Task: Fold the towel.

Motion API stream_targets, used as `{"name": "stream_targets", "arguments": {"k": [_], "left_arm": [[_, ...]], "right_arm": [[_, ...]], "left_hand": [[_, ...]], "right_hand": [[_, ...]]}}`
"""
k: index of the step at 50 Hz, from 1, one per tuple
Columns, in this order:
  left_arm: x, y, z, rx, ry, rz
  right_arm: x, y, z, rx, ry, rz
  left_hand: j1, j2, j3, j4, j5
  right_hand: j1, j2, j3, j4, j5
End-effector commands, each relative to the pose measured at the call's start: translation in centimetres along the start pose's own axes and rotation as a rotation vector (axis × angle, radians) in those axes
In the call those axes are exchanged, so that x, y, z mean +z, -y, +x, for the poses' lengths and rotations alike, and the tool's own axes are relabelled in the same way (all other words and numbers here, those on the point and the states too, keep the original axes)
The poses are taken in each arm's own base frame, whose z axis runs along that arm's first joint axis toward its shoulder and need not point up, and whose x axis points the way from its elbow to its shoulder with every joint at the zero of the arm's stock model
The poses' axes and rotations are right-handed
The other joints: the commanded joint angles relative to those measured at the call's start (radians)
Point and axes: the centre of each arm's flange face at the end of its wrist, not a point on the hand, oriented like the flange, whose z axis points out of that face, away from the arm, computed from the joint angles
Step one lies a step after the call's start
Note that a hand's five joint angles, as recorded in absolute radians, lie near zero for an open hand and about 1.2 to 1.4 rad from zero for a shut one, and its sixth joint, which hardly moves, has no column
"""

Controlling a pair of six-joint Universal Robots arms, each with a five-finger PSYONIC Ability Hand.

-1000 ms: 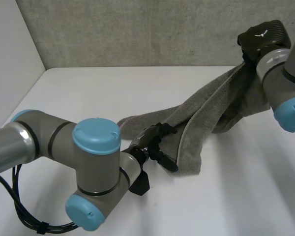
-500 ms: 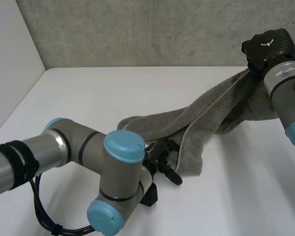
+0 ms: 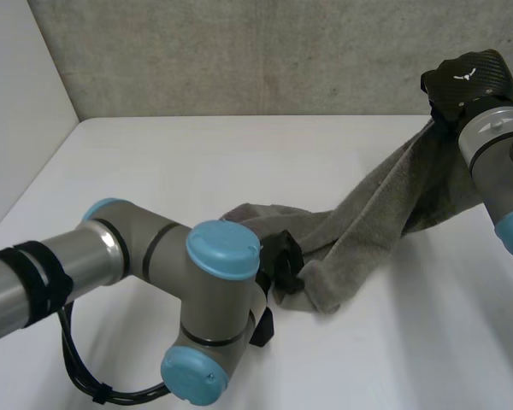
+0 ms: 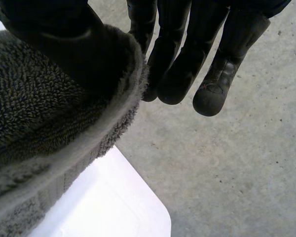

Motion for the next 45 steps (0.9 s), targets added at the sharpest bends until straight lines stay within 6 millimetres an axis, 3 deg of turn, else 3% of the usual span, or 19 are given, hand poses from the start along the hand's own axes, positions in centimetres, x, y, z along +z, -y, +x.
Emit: {"name": "stream_targets", "arguments": {"k": [1, 2, 3, 4, 6, 7, 9, 12, 14, 17, 20, 28, 32, 38, 41, 42, 43, 44, 45], "left_arm": [[-2.2, 6.5, 1.3, 0.061, -0.007, 0.138], [-2.2, 6.5, 1.3, 0.061, -0.007, 0.139], [-2.7, 8.7, 1.1, 0.066, 0.003, 0.183], [-2.7, 8.7, 1.1, 0.066, 0.003, 0.183], [-4.0, 12.7, 0.6, 0.074, 0.021, 0.272], [-4.0, 12.7, 0.6, 0.074, 0.021, 0.273], [-5.7, 16.2, 0.3, 0.107, 0.035, 0.356], [-6.5, 17.7, 0.2, 0.131, 0.042, 0.394], [-7.9, 20.6, -0.6, 0.185, 0.078, 0.466], [-9.3, 22.9, -0.9, 0.258, 0.118, 0.521], [-10.1, 23.8, -0.9, 0.297, 0.128, 0.545], [-15.0, 29.3, -0.9, 0.445, 0.164, 0.691], [-16.0, 30.2, -1.1, 0.455, 0.168, 0.709], [-15.4, 29.3, -2.3, 0.454, 0.182, 0.617], [-13.8, 27.4, -3.6, 0.447, 0.199, 0.519], [-13.7, 27.3, -3.6, 0.447, 0.2, 0.518], [-12.4, 26.2, -4.5, 0.443, 0.212, 0.463], [-11.1, 25.2, -5.4, 0.442, 0.226, 0.41], [-11.1, 25.2, -5.4, 0.442, 0.226, 0.41]], "right_arm": [[-0.2, 0.5, 0.6, 0.002, -0.015, 0.015], [-0.2, 0.5, 0.6, 0.002, -0.015, 0.015], [-0.3, 0.8, 0.8, 0.004, -0.022, 0.022], [-0.3, 0.8, 0.8, 0.004, -0.022, 0.022], [-0.5, 1.2, 1.5, 0.003, -0.034, 0.032], [-0.5, 1.2, 1.5, 0.003, -0.034, 0.032], [-0.8, 1.4, 1.7, 0.004, -0.039, 0.034], [-1.0, 1.6, 1.9, 0.004, -0.042, 0.038], [-1.6, 2.3, 2.5, 0.006, -0.054, 0.054], [-2.3, 3.4, 3.2, 0.007, -0.073, 0.083], [-2.8, 4.0, 3.7, 0.009, -0.083, 0.099], [-5.3, 7.4, 6.2, 0.019, -0.154, 0.195], [-6.9, 8.8, 7.3, 0.019, -0.178, 0.239], [-7.0, 8.4, 6.7, 0.008, -0.123, 0.231], [-6.7, 7.4, 6.0, -0.001, -0.064, 0.181], [-6.1, 6.2, 5.3, -0.005, -0.028, 0.134], [-5.2, 4.8, 4.2, -0.01, 0.019, 0.077], [-5.2, 4.7, 4.2, -0.01, 0.019, 0.076], [-4.4, 3.4, 3.0, -0.016, 0.067, 0.024]], "left_hand": [[0.211, 0.182, 0.188, 0.185, 0.203], [0.211, 0.182, 0.188, 0.185, 0.203], [0.211, 0.182, 0.188, 0.185, 0.203], [0.211, 0.182, 0.188, 0.185, 0.203], [0.211, 0.182, 0.188, 0.185, 0.203], [0.211, 0.182, 0.188, 0.185, 0.203], [0.211, 0.182, 0.188, 0.185, 0.203], [0.211, 0.182, 0.188, 0.185, 0.203], [0.211, 0.182, 0.188, 0.185, 0.203], [0.211, 0.182, 0.188, 0.185, 0.203], [0.211, 0.182, 0.188, 0.185, 0.203], [0.211, 0.182, 0.188, 0.185, 0.203], [0.211, 0.182, 0.188, 0.185, 0.203], [0.211, 0.182, 0.188, 0.185, 0.203], [0.211, 0.182, 0.188, 0.185, 0.203], [0.211, 0.182, 0.188, 0.185, 0.203], [0.211, 0.182, 0.188, 0.185, 0.203], [0.211, 0.182, 0.188, 0.185, 0.203], [0.211, 0.182, 0.188, 0.185, 0.203]], "right_hand": [[0.048, 0.064, 0.06, 0.052, 0.054], [0.048, 0.064, 0.06, 0.052, 0.054], [0.048, 0.064, 0.06, 0.052, 0.054], [0.048, 0.064, 0.06, 0.052, 0.054], [0.048, 0.064, 0.06, 0.052, 0.054], [0.048, 0.064, 0.06, 0.052, 0.054], [0.048, 0.064, 0.06, 0.052, 0.054], [0.048, 0.064, 0.06, 0.052, 0.054], [0.048, 0.064, 0.06, 0.052, 0.054], [0.048, 0.064, 0.06, 0.052, 0.054], [0.048, 0.064, 0.06, 0.052, 0.054], [0.048, 0.064, 0.06, 0.052, 0.054], [0.048, 0.064, 0.06, 0.052, 0.054], [0.048, 0.064, 0.06, 0.052, 0.054], [0.048, 0.064, 0.06, 0.052, 0.054], [0.048, 0.064, 0.06, 0.052, 0.054], [0.048, 0.064, 0.06, 0.052, 0.054], [0.048, 0.064, 0.06, 0.052, 0.054], [0.048, 0.064, 0.06, 0.052, 0.054]]}}
